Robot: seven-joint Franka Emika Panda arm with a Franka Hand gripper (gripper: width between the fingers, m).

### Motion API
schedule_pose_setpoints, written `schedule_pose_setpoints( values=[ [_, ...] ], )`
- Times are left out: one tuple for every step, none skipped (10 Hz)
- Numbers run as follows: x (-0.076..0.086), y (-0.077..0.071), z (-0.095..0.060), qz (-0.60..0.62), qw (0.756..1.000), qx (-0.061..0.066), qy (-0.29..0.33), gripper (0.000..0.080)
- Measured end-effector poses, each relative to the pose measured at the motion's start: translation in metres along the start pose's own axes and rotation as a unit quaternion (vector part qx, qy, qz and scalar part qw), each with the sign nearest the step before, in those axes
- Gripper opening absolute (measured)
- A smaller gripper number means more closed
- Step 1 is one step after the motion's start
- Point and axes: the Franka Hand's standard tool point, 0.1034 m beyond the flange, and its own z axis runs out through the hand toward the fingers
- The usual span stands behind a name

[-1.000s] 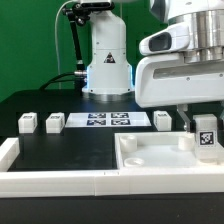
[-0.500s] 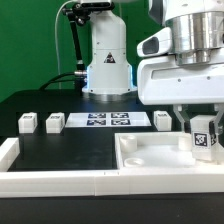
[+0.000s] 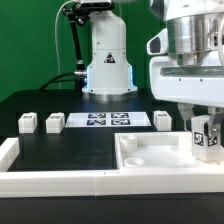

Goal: Assemble square table

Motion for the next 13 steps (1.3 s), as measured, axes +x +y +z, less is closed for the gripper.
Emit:
schedule_pose_setpoints(
  values=[
    [0.0,0.0,0.0,0.019,1.0,0.0,0.0,0.0294],
    [0.0,0.0,0.0,0.026,1.0,0.0,0.0,0.0294],
    [0.0,0.0,0.0,0.02,1.0,0.0,0.0,0.0294],
    [0.0,0.0,0.0,0.005,1.0,0.0,0.0,0.0478],
    [-0.002,0.0,0.001,0.001,1.0,0.0,0.0,0.0591],
    [-0.004,0.0,0.001,-0.033,0.999,0.0,0.0,0.0591],
    [-0.007,-0.001,0.001,-0.087,0.996,0.001,-0.001,0.0638],
    [-0.009,-0.002,0.001,-0.133,0.991,0.002,-0.002,0.0638],
    [-0.011,-0.002,0.002,-0.177,0.984,0.003,-0.002,0.0648],
    [-0.012,-0.003,0.001,-0.224,0.975,0.003,-0.003,0.0648],
    [-0.012,-0.004,0.001,-0.264,0.965,0.004,-0.003,0.0649],
    [-0.011,-0.004,0.001,-0.315,0.949,0.004,-0.002,0.0649],
    [-0.01,-0.004,0.0,-0.356,0.935,0.005,-0.002,0.0649]
  ],
)
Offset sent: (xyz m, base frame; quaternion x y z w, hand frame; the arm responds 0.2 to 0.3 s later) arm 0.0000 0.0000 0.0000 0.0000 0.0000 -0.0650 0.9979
